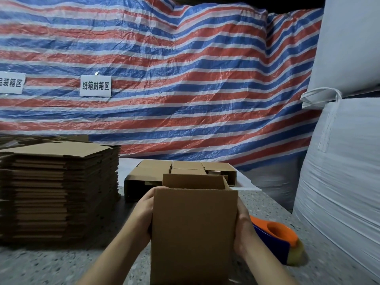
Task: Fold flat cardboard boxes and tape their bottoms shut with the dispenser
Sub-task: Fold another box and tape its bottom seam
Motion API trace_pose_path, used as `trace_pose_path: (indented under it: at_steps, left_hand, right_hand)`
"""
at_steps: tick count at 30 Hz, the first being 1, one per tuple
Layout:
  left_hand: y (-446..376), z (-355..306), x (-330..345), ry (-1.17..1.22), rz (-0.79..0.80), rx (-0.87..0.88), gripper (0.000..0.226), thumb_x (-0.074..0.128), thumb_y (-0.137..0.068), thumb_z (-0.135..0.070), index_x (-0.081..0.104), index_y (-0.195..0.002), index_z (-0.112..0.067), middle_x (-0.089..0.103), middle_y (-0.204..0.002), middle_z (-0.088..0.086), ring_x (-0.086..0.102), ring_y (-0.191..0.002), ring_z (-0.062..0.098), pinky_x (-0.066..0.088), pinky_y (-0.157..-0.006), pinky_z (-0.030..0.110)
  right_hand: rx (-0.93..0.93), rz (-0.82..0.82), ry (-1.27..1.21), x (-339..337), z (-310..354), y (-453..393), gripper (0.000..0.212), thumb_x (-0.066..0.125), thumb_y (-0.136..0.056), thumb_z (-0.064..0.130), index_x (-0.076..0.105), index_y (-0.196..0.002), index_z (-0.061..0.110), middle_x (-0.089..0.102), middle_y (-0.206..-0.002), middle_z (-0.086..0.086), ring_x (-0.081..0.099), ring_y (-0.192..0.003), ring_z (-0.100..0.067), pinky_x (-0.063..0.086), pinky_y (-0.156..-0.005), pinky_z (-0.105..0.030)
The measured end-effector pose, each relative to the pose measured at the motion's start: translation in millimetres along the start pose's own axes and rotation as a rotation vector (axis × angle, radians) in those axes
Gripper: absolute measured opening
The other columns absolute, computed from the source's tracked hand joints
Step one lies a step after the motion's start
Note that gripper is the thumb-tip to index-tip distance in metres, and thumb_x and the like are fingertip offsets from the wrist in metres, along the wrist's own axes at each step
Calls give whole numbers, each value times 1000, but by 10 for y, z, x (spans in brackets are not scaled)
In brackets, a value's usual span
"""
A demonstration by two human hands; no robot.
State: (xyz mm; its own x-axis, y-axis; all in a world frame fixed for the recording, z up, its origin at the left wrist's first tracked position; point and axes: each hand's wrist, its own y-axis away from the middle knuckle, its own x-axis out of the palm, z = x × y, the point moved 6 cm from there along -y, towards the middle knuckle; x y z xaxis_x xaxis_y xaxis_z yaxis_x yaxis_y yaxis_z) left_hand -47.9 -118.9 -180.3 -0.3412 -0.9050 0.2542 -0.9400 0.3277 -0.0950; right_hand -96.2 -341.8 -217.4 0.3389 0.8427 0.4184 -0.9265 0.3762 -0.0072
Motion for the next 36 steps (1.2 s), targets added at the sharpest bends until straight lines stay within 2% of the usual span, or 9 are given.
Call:
trace_pose_path:
  at_steps: [6,9,13,16,20,23,26,29,36]
  left_hand:
    - [-39,50,-20,0,-37,-16,18,62,-93,-13,76,-82,-13,71,-71,11,68,-55,20,52,-44,27]
    - [-35,27,-1,2,-60,9,14,60,-96,-16,71,-94,-7,72,-73,12,68,-56,20,53,-45,28]
    - [-9,34,42,13,-121,52,39,51,-100,-39,75,-88,-11,75,-75,9,70,-60,19,53,-54,29]
    - [56,5,69,60,-84,36,63,37,-94,-65,79,-70,-25,76,-81,11,74,-66,23,54,-65,36]
    - [78,-38,42,-35,200,134,75,19,-81,-70,63,-119,-23,72,-114,13,69,-106,30,57,-85,41]
    - [61,-3,-27,-133,288,156,67,26,-81,-66,57,-124,-26,70,-121,6,67,-112,22,57,-87,32]
    - [66,-46,-39,-204,268,171,74,56,-68,-82,62,-118,-27,72,-115,0,69,-107,16,55,-82,27]
    - [47,-58,-44,-219,203,174,54,61,-76,-65,68,-112,-26,73,-110,3,69,-102,21,53,-88,34]
    - [22,-5,18,-91,34,152,11,51,-98,-12,58,-106,-15,60,-101,13,56,-78,22,45,-61,32]
  right_hand:
    - [61,-17,101,4,80,-25,57,53,-100,44,76,-55,19,71,-64,-7,68,-51,-20,52,-45,-27]
    - [115,0,200,-26,160,-33,65,46,-103,28,70,-44,20,67,-55,-3,64,-44,-15,48,-41,-23]
    - [36,-15,252,-3,258,-32,28,49,-103,25,71,-90,14,74,-71,-8,70,-57,-19,53,-49,-29]
    - [3,-7,199,28,252,-4,23,50,-103,29,68,-106,15,75,-76,-9,72,-61,-20,54,-50,-31]
    - [0,-18,192,19,248,-9,24,49,-103,30,67,-101,15,75,-76,-8,72,-61,-20,54,-50,-30]
    - [9,-7,182,18,240,-15,24,49,-103,31,67,-100,15,75,-74,-7,72,-60,-19,53,-49,-29]
    - [7,14,165,24,234,-14,24,50,-103,32,67,-106,15,75,-76,-8,72,-62,-20,54,-49,-30]
    - [-18,46,132,17,232,-19,31,51,-101,34,68,-115,13,77,-92,-14,75,-78,-28,58,-60,-37]
    - [-33,76,12,34,201,55,36,52,-99,42,74,-114,17,75,-106,-19,75,-93,-35,60,-70,-43]
